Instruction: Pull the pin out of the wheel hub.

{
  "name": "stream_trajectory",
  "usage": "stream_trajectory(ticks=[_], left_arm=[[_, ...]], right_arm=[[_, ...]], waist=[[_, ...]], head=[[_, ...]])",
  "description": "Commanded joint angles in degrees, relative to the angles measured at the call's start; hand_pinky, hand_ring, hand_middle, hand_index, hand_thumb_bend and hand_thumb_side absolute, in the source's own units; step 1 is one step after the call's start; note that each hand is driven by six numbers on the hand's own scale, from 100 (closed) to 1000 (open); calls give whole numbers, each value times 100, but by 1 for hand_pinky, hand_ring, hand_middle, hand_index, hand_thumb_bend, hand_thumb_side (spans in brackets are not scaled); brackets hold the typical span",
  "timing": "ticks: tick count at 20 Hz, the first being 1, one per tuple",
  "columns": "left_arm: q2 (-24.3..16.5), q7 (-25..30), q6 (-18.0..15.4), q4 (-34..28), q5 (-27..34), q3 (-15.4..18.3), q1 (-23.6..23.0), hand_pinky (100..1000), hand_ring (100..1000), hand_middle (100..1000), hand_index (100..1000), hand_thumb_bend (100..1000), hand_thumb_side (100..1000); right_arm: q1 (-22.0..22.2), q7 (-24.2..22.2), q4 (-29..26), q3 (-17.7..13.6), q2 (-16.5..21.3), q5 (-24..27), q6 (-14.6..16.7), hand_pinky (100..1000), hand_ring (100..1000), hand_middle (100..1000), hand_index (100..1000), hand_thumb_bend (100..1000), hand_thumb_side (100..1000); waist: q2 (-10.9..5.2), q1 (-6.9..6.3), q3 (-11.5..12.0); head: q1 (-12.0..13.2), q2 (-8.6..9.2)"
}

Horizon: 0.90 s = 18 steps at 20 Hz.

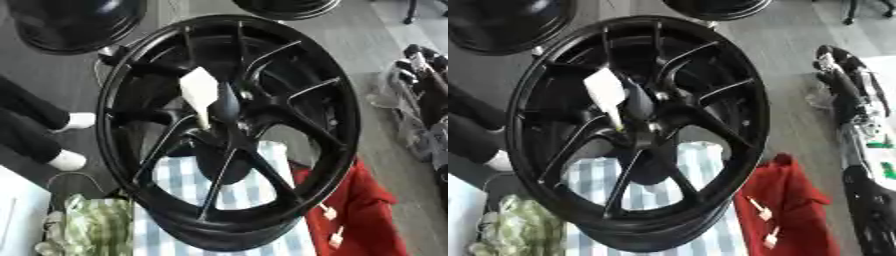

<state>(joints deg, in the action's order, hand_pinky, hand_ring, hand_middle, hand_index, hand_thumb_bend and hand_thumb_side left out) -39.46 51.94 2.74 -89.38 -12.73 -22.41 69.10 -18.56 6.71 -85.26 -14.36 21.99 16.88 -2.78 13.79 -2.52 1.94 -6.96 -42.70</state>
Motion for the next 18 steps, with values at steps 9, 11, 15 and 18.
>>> stream_trajectory(ticks=[9,11,15,18], left_arm=[[-134,2,-575,-179,298,-842,130,842,832,750,759,529,100],[-142,2,-649,-253,358,-832,132,840,828,747,758,525,100],[-97,2,-645,-339,527,-801,181,828,820,741,764,538,100],[16,2,-590,-287,576,-851,264,825,817,741,775,556,100]], right_arm=[[-65,-41,-32,21,220,-29,-8,916,834,823,795,182,433],[-64,-46,-29,23,222,-30,-8,916,834,822,795,181,433],[-63,-55,-23,28,223,-31,-9,916,834,823,795,180,434],[-64,-58,-18,29,220,-29,-10,917,834,823,796,180,435]], waist=[[-100,-19,-34],[-97,-18,-32],[-98,-14,-34],[-105,-14,-42]], head=[[-11,3],[-21,-18],[-7,-37],[40,-85]])
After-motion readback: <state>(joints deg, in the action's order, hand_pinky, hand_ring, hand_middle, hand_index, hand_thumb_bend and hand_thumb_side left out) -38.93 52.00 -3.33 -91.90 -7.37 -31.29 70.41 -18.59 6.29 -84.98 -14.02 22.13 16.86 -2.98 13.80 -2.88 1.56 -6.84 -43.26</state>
